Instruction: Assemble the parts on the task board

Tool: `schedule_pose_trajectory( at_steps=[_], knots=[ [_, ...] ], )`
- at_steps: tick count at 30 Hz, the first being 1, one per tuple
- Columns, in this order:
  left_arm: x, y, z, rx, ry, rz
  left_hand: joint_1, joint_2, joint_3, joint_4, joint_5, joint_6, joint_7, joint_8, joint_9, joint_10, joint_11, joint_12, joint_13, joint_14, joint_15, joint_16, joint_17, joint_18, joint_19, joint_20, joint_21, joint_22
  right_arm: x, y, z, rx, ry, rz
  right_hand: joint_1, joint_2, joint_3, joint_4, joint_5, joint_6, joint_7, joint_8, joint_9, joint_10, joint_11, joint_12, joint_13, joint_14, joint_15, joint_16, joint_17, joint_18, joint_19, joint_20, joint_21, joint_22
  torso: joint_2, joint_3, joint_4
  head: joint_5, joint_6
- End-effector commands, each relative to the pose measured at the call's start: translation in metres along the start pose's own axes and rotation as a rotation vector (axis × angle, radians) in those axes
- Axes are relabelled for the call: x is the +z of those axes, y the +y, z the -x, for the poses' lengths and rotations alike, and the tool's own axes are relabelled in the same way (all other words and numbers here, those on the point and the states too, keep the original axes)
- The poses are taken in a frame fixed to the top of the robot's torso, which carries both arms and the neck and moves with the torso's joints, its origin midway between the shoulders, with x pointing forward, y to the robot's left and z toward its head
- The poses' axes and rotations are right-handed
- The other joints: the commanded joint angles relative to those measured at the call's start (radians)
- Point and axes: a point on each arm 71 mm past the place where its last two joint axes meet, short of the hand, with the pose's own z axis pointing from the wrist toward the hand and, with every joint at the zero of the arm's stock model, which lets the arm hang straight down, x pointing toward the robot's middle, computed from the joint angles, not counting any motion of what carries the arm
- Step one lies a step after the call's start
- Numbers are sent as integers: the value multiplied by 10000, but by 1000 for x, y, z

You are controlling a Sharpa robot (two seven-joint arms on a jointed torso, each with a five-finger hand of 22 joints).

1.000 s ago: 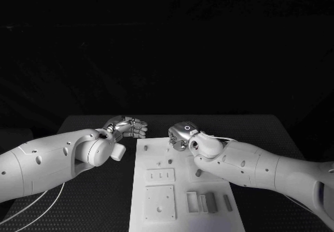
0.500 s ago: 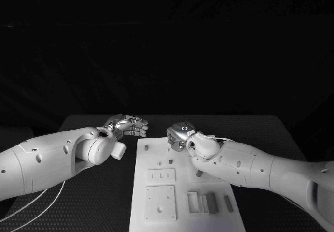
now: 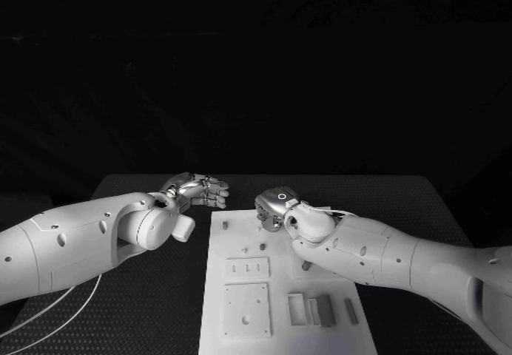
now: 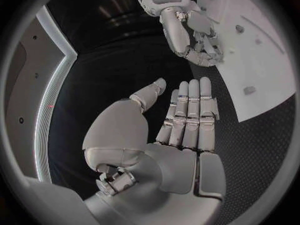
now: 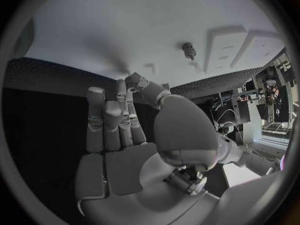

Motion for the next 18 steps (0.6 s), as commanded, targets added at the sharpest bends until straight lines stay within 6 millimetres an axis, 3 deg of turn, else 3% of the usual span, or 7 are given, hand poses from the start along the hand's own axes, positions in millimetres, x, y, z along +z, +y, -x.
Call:
schedule_pose_trajectory(
  at_steps=[1, 11, 16, 18],
  knots=[
    [1, -3, -3, 24, 201, -126, -69, -26, 16, 63, 9, -18, 43, -30, -11, -15, 68, -65, 3, 33, 69, -39, 20, 153, -62, 13, -61, 16, 0, 1, -2, -197, 197, 59, 22, -46, 69, -16, 52, 336, -161, 21, 228, 76, 19, -6, -14, 23, -64, 54, -10, 773, -8, -49, -70, 123, 2, 6, -16, 22, -14],
    [1, -5, -3, 34, 214, -144, -73, -32, 14, 64, 9, -21, 45, -36, -11, -14, 70, -77, 5, 33, 70, -52, 31, 154, -64, 15, -64, 21, 2, 1, -5, -163, 414, 85, 1, -100, 87, -17, 51, 272, -136, -34, 221, 20, 51, -73, -74, -23, -33, 22, -31, 773, -57, -27, -125, 115, 14, 4, -10, 22, -5],
    [1, -5, -3, 39, 211, -154, -73, -33, 14, 64, 9, -22, 46, -38, -12, -14, 71, -81, 5, 34, 70, -56, 36, 154, -65, 15, -66, 23, 2, 2, -5, 65, 464, 132, -123, -422, 42, 11, 50, -114, 21, -291, 138, -319, 226, -322, -251, -122, 142, -28, -69, 773, -143, 45, -230, 105, 17, 4, -18, 41, -28],
    [1, -5, -3, 44, 197, -155, -73, -34, 14, 64, 9, -23, 46, -39, -12, -14, 71, -83, 6, 34, 70, -57, 37, 155, -65, 15, -66, 24, 2, 2, -5, 128, 404, 134, -210, -621, 39, 36, 42, -531, 204, -543, 35, -613, 365, -510, -385, -162, 277, -35, -87, 773, -150, 84, -283, 94, 17, 4, -24, 42, -33]
  ],
)
